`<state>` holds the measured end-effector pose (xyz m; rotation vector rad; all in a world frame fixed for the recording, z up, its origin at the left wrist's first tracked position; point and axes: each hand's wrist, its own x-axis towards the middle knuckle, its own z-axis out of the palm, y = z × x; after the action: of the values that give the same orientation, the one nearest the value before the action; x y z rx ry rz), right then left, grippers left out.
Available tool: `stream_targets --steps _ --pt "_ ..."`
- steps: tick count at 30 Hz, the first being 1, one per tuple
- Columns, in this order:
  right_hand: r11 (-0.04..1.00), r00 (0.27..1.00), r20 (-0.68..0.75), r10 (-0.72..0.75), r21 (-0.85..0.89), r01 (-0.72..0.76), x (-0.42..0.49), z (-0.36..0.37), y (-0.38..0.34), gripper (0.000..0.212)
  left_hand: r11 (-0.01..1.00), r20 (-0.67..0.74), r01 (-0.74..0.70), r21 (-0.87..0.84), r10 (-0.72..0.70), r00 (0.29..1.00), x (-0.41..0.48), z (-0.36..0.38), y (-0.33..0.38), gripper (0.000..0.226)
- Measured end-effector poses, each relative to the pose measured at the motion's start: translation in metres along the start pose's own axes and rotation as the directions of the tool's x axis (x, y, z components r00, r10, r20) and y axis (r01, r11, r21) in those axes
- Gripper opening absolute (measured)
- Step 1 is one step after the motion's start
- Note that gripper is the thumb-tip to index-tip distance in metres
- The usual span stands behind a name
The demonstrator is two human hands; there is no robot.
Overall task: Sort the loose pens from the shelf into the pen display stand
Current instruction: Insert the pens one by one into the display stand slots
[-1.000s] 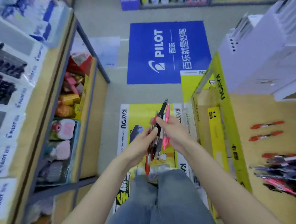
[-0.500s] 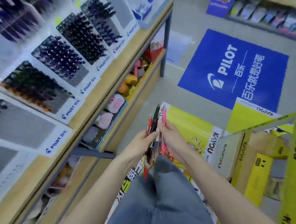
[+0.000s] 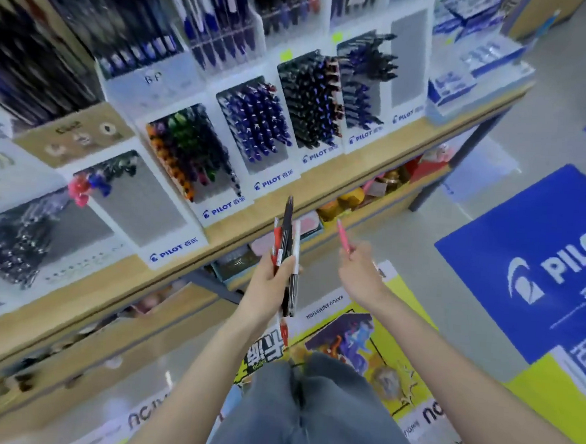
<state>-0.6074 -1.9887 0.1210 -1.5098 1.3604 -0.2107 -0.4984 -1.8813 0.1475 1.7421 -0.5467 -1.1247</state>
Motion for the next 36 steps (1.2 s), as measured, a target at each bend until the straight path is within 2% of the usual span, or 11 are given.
stream_targets --steps 1,4,8,10,12,16,20,22,24,30,36 --pt "0.998 0.999 0.028 -0.039 -0.048 0.041 0.005 0.002 -0.007 0.025 1.000 -0.040 0.001 -0.005 -0.001 0.999 -0.001 -0.006 0.002 0.018" --pt "0.947 0.960 0.086 -0.266 -0.162 0.277 0.017 0.016 -0.027 0.010 0.999 -0.151 0.008 -0.032 -0.013 0.988 -0.003 -0.027 0.002 0.008" --pt "0.806 0.887 0.153 -0.436 -0.373 0.461 0.018 0.041 -0.062 0.025 0.998 -0.269 -0.001 -0.070 -0.018 0.963 -0.007 -0.061 -0.003 0.007" --pt "0.769 0.848 0.210 -0.487 -0.358 0.530 0.010 0.058 -0.077 0.030 0.996 -0.316 -0.027 -0.087 -0.002 0.949 -0.010 -0.079 -0.007 0.014" --pt "0.786 0.826 0.253 -0.503 -0.265 0.559 0.000 0.079 -0.089 0.032 0.994 -0.357 -0.055 -0.090 0.019 0.934 -0.017 -0.099 -0.009 0.014" --pt "0.779 0.790 0.294 -0.538 -0.186 0.599 -0.024 0.128 -0.104 0.012 0.995 -0.386 -0.057 -0.081 0.021 0.922 -0.034 -0.143 -0.020 0.012" --pt "0.736 0.742 0.190 -0.643 -0.115 0.667 -0.036 0.170 -0.124 0.008 0.998 -0.396 -0.038 -0.041 0.019 0.918 -0.044 -0.191 -0.035 0.014" --pt "0.756 0.754 0.144 -0.641 -0.046 0.653 -0.042 0.189 -0.135 0.004 0.999 -0.418 -0.013 -0.042 -0.005 0.908 -0.049 -0.215 -0.043 0.005" --pt "0.772 0.769 0.110 -0.630 -0.017 0.635 -0.046 0.204 -0.142 0.006 0.998 -0.442 -0.005 -0.067 -0.025 0.897 -0.052 -0.234 -0.047 0.008" --pt "0.709 0.710 -0.003 -0.704 -0.061 0.702 -0.047 0.235 -0.149 0.005 0.986 -0.459 -0.127 -0.107 0.065 0.886 -0.057 -0.262 -0.056 0.007" --pt "0.633 0.620 -0.131 -0.774 -0.121 0.765 -0.042 0.246 -0.141 0.009 0.982 -0.496 -0.162 -0.093 0.095 0.863 -0.048 -0.265 -0.070 0.012"
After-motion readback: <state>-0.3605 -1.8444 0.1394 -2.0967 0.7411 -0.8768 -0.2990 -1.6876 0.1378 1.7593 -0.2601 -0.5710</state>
